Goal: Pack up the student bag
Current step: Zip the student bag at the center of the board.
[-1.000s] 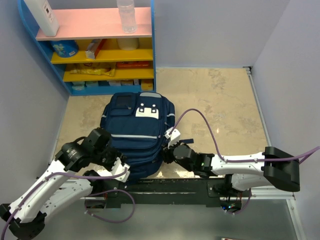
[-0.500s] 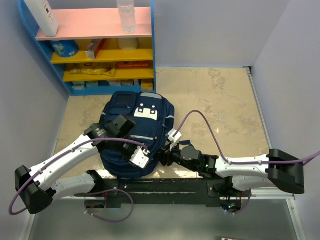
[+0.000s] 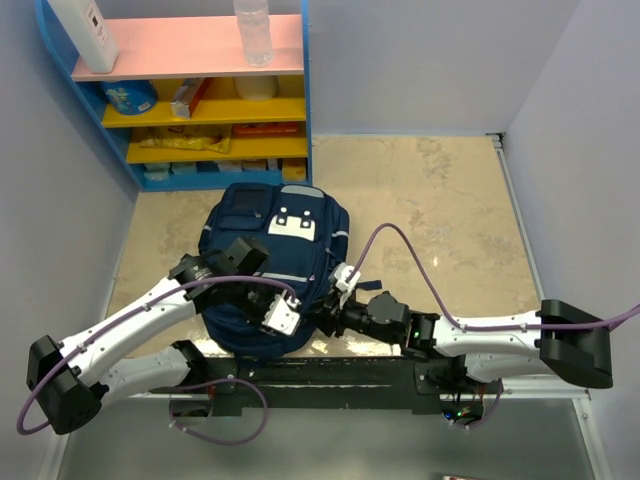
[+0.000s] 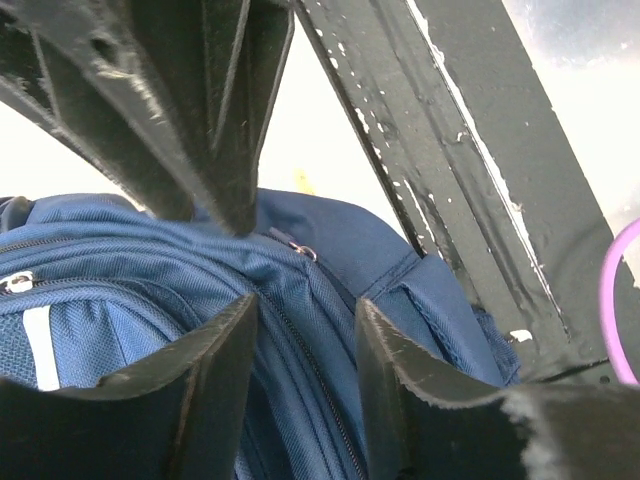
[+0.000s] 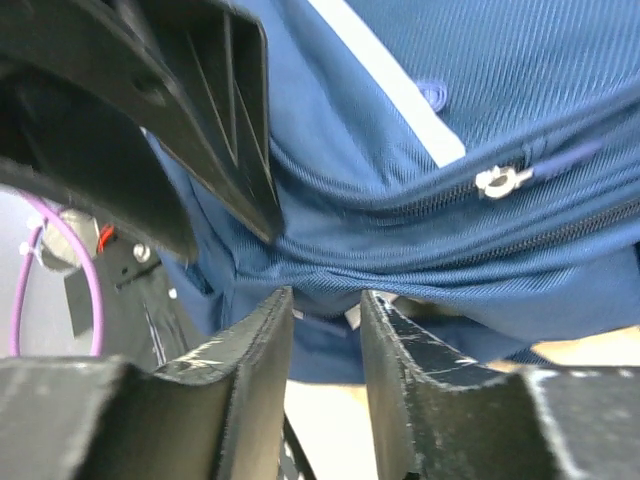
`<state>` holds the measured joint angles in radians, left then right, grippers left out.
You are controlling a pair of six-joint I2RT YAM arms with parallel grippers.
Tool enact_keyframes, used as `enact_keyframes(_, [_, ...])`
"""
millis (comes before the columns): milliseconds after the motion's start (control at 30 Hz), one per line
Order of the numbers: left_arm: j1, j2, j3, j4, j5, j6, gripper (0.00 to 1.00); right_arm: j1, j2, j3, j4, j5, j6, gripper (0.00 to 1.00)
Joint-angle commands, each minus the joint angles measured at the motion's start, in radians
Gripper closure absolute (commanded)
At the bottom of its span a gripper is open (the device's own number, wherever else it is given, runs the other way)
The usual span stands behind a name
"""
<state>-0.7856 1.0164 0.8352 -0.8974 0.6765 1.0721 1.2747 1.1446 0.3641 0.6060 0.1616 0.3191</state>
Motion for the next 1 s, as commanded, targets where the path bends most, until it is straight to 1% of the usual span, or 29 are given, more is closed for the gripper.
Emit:
enact_keyframes(0, [0.006, -0.038, -0.016, 0.038, 0.038, -0.057, 0.49, 0.012, -0.019, 0.084, 0.072, 0.018, -0.043, 0.66])
enact_keyframes(67, [0.008, -0.048, -0.028, 0.028, 0.047, -0.072, 0.44, 0.018, -0.003, 0.088, 0.072, 0.029, -0.046, 0.68])
enact_keyframes(167, [0.011, -0.068, -0.057, 0.029, 0.072, -0.081, 0.42, 0.029, 0.009, 0.091, 0.077, 0.030, -0.043, 0.69])
enact_keyframes(233, [0.013, -0.078, -0.077, 0.041, 0.071, -0.089, 0.42, 0.038, 0.010, 0.101, 0.075, 0.041, -0.045, 0.71])
enact_keyframes(333, [0.013, -0.081, -0.108, 0.081, 0.051, -0.109, 0.49, 0.048, 0.007, 0.113, 0.072, 0.053, -0.051, 0.72])
enact_keyframes(433, [0.011, -0.082, -0.130, 0.135, 0.005, -0.171, 0.64, 0.061, 0.007, 0.127, 0.067, 0.065, -0.057, 0.73])
enact_keyframes(467, [0.009, -0.082, -0.133, 0.140, -0.008, -0.173, 0.75, 0.069, 0.007, 0.127, 0.067, 0.067, -0.057, 0.73])
enact_keyframes(533, [0.011, -0.085, -0.134, 0.134, -0.021, -0.164, 0.90, 0.074, 0.006, 0.130, 0.069, 0.072, -0.055, 0.73])
enact_keyframes(567, [0.011, -0.088, -0.140, 0.135, -0.032, -0.172, 1.00, 0.080, 0.004, 0.130, 0.061, 0.076, -0.055, 0.73])
enact_keyframes(633, [0.011, -0.093, -0.148, 0.130, -0.041, -0.166, 1.00, 0.083, -0.005, 0.130, 0.043, 0.082, -0.054, 0.73])
enact_keyframes(733, [0.016, -0.111, -0.160, 0.130, -0.089, -0.167, 1.00, 0.092, -0.038, 0.102, -0.012, 0.088, -0.040, 0.68])
enact_keyframes(767, [0.022, -0.117, -0.160, 0.146, -0.127, -0.187, 1.00, 0.094, -0.069, 0.087, -0.037, 0.085, -0.038, 0.65])
enact_keyframes(867, [0.060, -0.142, -0.137, 0.190, -0.188, -0.211, 1.00, 0.106, -0.097, 0.035, -0.081, 0.066, -0.028, 0.65])
enact_keyframes(967, [0.098, -0.165, -0.094, 0.238, -0.196, -0.253, 1.00, 0.135, -0.080, -0.014, -0.068, 0.068, -0.009, 0.66])
